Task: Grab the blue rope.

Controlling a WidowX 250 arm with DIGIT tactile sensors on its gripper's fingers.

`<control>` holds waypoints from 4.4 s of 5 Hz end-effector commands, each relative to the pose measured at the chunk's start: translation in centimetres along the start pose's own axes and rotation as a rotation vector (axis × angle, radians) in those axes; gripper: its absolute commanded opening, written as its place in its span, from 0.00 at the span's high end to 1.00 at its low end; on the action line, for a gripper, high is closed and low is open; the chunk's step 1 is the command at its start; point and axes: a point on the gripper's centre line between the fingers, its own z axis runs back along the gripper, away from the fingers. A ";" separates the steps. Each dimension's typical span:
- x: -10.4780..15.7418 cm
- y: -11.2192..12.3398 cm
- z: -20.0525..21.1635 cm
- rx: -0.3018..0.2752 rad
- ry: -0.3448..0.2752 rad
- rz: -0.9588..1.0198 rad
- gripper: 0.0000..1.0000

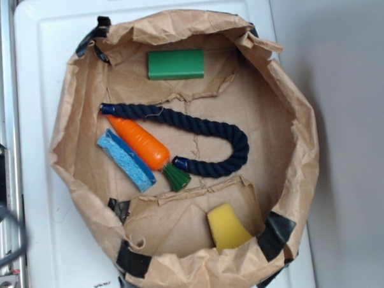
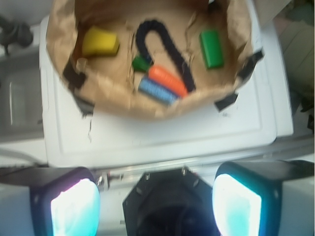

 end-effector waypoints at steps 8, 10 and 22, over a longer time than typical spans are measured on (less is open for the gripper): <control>10.7 -3.2 -7.4 -0.015 0.004 -0.379 0.00; 11.9 -3.0 -12.4 0.035 0.022 -0.339 0.00; 13.5 -1.3 -21.0 -0.049 -0.070 -0.168 0.00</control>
